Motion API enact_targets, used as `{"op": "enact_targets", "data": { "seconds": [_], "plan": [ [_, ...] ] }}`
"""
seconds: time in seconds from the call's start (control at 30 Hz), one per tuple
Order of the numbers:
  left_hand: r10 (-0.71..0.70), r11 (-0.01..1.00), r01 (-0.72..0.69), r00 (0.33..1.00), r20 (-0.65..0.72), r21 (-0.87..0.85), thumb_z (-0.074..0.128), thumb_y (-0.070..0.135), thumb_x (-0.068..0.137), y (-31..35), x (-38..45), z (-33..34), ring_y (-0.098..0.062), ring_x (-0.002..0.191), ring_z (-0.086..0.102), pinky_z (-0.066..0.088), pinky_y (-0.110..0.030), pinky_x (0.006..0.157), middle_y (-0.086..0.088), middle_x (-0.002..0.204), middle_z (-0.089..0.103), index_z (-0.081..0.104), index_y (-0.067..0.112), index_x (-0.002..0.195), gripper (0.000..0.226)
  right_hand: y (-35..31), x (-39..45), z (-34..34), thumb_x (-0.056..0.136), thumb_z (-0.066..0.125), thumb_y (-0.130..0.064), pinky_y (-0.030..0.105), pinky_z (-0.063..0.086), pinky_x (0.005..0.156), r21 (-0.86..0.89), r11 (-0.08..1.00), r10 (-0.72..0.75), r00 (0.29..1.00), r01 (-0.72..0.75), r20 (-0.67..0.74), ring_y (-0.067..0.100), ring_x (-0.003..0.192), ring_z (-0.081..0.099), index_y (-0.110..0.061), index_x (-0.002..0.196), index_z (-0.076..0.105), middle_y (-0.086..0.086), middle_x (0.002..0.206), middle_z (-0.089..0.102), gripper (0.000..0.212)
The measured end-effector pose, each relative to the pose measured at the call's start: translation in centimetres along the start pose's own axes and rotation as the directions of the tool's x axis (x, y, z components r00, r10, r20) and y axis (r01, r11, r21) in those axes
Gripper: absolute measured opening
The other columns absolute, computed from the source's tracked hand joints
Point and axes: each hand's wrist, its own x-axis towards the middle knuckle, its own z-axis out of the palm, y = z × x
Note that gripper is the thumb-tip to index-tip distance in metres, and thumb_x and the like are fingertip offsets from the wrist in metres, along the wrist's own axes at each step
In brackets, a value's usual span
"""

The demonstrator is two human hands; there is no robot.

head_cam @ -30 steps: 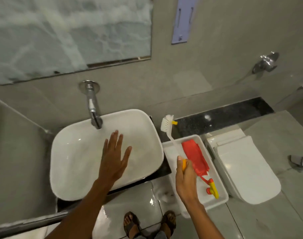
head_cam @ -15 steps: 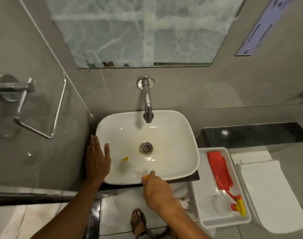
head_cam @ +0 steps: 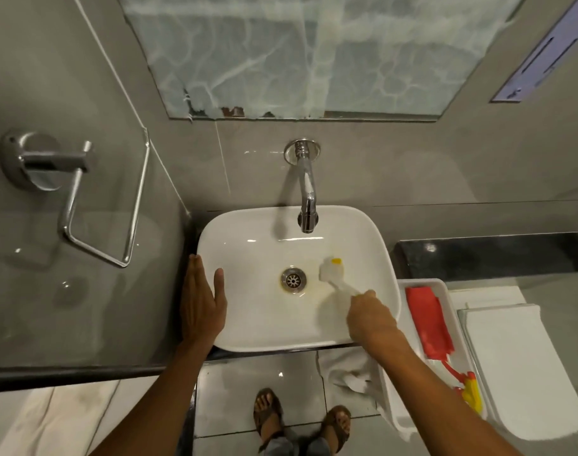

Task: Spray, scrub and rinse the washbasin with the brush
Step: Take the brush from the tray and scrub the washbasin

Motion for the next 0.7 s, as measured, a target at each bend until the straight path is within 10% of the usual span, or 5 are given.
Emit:
{"op": "enact_targets", "data": {
  "seconds": [0.3, 0.47, 0.7],
  "plan": [
    [-0.026, 0.999, 0.026, 1.000, -0.007, -0.026, 0.029, 0.059, 0.108, -0.3, 0.2, 0.2, -0.030, 0.163, 0.028, 0.024, -0.043, 0.131, -0.007, 0.178, 0.023, 0.017, 0.016, 0.172, 0.078, -10.4, -6.8, 5.7, 0.107, 0.047, -0.010, 0.038, 0.048, 0.110, -0.025, 0.949, -0.309, 0.940, 0.315, 0.144, 0.030, 0.133, 0.056, -0.003, 0.154, 0.040, 0.019, 0.152, 0.044, 0.048],
    [-0.025, 0.999, 0.025, 1.000, -0.005, -0.044, 0.032, 0.059, 0.109, -0.9, 0.2, 0.4, -0.029, 0.163, 0.028, 0.023, -0.043, 0.131, -0.006, 0.178, 0.024, 0.019, 0.017, 0.172, 0.076, -13.9, -0.6, 1.7, 0.110, 0.041, -0.014, 0.040, 0.049, 0.104, 0.121, 0.974, -0.195, 0.980, 0.190, 0.034, 0.033, 0.132, 0.060, 0.000, 0.147, 0.041, 0.017, 0.145, 0.058, 0.040],
    [-0.043, 0.998, 0.045, 0.999, 0.031, -0.051, 0.029, 0.066, 0.106, -0.7, 0.5, 0.3, -0.029, 0.164, 0.025, 0.024, -0.044, 0.131, -0.004, 0.179, 0.021, 0.014, 0.021, 0.172, 0.082, -0.9, 1.4, -1.0, 0.104, 0.053, -0.013, 0.040, 0.054, 0.097, -0.025, 0.998, 0.063, 0.997, -0.064, -0.042, 0.032, 0.118, 0.069, -0.003, 0.138, 0.049, 0.015, 0.132, 0.064, 0.036]
  ]
}}
